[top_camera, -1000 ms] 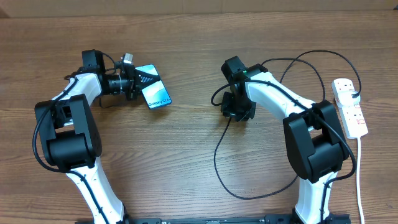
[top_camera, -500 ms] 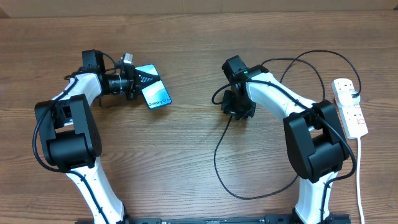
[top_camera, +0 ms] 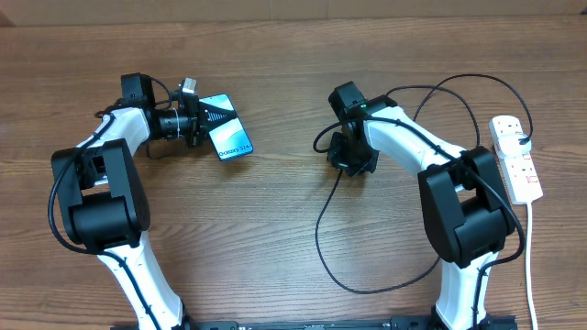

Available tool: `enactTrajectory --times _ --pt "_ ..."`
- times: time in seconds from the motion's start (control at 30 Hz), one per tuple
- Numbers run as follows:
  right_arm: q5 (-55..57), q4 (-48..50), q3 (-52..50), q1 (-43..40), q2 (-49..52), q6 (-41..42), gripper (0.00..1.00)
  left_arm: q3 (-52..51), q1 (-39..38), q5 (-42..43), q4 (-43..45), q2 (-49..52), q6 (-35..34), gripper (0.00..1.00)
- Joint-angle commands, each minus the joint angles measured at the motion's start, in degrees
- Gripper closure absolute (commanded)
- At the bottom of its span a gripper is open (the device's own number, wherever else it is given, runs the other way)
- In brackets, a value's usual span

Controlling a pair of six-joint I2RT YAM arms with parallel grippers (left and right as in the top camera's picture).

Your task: Plug charger to phone and switch on socket

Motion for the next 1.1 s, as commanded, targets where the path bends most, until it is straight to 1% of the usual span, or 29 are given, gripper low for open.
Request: enactTrajectory --times 0.0,0.27,0.43,0.6,0.67,0.73,0.8,1.07 --pt "0.3 0.7 -0.5 -1.0 1.6 0.7 0.78 0.2 -0.2 3.0 0.0 -2.1 -0.9 0.96" --pt "0.1 0.7 -0.5 -1.3 1.6 0.6 0.79 0.2 -0.2 3.0 0.0 -2.1 -0.9 0.96" --pt "0.1 0.7 -0.5 -1.3 1.6 0.6 0.89 0.2 -0.2 3.0 0.0 -2.1 -0.9 0.96" --pt "-0.2 0.7 -0.5 -1.3 1.6 0.2 0.94 0.2 -0.2 3.0 0.0 -2.1 -0.8 0.96" --pt "-0.3 0.7 -0.5 -1.3 1.6 0.2 0.93 0.2 -0.2 3.0 0.0 -2.1 -0.9 0.96" --pt "-0.3 0.8 -0.5 -1.3 1.6 0.2 0.85 0.2 -0.2 3.0 0.1 -2.1 -0.8 0.96" --pt "-0.3 1.0 -0.5 -1.3 1.6 0.2 0.83 0.2 -0.2 3.0 0.1 -2.1 -0.8 0.96" --pt "-0.3 1.2 -0.5 -1.3 1.6 0.2 0.83 0.2 -0.2 2.7 0.0 -2.1 -0.8 0.96"
